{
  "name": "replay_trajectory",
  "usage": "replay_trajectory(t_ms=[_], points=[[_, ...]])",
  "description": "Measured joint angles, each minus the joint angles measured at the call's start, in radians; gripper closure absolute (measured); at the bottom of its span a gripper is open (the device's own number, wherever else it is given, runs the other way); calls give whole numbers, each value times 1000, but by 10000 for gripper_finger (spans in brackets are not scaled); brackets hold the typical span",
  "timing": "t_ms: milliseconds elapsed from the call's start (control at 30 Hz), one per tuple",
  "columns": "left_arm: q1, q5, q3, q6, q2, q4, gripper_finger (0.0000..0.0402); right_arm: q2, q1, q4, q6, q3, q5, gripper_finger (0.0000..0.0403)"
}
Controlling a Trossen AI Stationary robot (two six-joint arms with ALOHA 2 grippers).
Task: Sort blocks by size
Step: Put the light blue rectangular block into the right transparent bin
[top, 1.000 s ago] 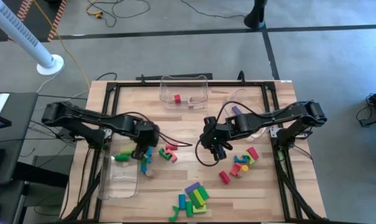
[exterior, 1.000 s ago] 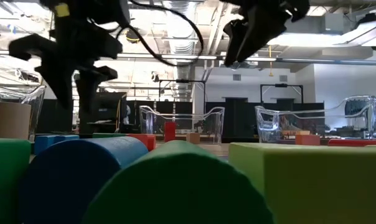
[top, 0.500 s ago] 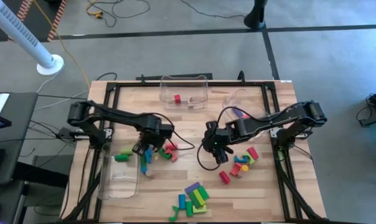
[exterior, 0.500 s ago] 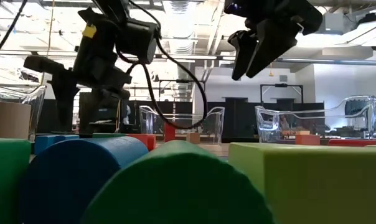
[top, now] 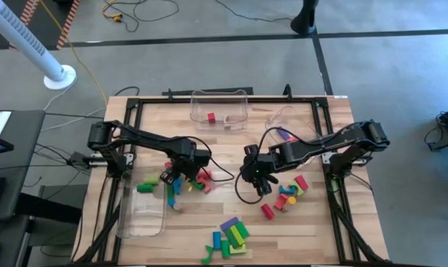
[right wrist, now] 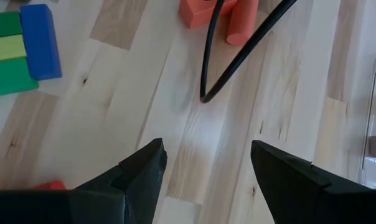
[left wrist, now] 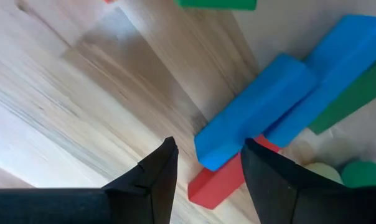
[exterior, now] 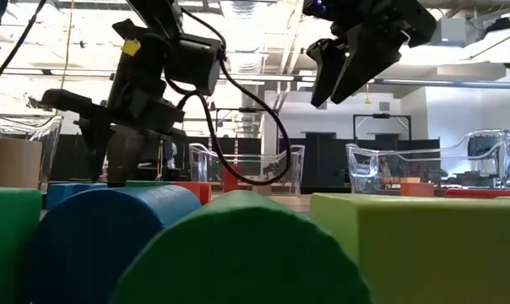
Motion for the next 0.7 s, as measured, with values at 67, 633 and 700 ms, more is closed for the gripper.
replay_trajectory(t_ms=[67, 633, 700], points=[[0, 0, 0, 10, 0, 23, 235, 0, 0, 7, -2, 0, 0, 132], [2, -175, 0, -16, 0, 127, 235, 0, 1, 16, 5, 0, -7, 132], [4, -180, 0, -24, 0, 112, 235, 0, 1, 16, 5, 0, -15, 132]])
